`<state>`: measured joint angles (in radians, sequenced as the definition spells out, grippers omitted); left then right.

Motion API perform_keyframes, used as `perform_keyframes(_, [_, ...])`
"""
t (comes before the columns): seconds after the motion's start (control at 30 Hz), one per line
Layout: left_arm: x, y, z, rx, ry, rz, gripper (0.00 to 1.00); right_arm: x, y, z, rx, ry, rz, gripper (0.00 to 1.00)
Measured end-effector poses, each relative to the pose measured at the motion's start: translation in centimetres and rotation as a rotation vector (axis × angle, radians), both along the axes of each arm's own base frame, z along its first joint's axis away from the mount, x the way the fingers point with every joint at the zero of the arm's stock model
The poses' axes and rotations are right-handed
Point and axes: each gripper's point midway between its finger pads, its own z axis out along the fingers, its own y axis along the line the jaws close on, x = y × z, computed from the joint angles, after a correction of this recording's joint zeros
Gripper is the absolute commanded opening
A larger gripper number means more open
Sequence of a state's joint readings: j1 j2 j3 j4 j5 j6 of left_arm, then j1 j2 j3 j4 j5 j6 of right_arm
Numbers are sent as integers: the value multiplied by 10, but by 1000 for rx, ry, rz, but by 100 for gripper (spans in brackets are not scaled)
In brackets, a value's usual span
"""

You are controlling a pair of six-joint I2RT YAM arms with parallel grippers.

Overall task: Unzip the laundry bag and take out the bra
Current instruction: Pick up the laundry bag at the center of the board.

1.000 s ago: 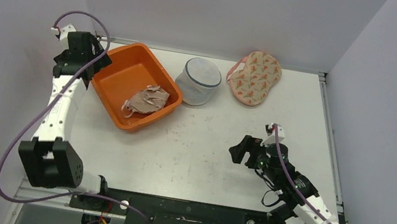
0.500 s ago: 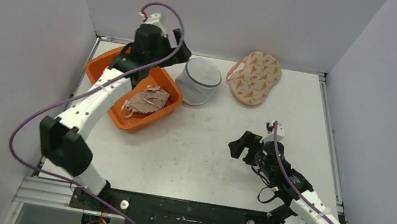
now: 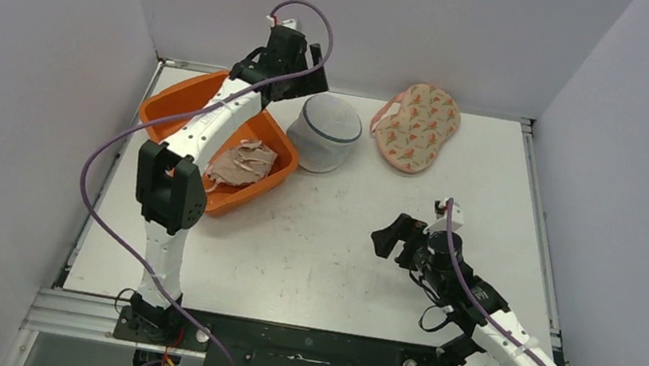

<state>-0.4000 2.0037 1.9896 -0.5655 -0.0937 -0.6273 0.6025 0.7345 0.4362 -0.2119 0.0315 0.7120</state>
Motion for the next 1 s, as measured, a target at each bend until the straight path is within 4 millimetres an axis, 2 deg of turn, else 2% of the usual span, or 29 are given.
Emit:
perform_keyframes(0.1, [18,-5,-16,13,30,7,72,-1,0,-3,3,8,-2,95])
perform_keyframes(0.2, [29,-8,-42,31,78,12,65,-2,-1,-2,3,2,-6,95])
perform_keyframes(0.33, [24,-6,-83,68,177,12,51,-2,-3,2,6,-13,-13,95])
perform_keyframes(0.43, [19,-5,-98,82,220,8,40,-2,-5,3,4,-19,-20,95])
perform_keyframes(0.67, [15,-8,-101,71,237,-11,2,-4,-9,4,-2,-23,-34,95])
perform_keyframes(0.87, [6,-11,-101,47,247,-31,0,-6,-15,8,-11,-37,-47,90])
perform_keyframes(1.0, [-8,-20,-77,7,226,-78,0,-6,-17,16,-33,-50,-36,90])
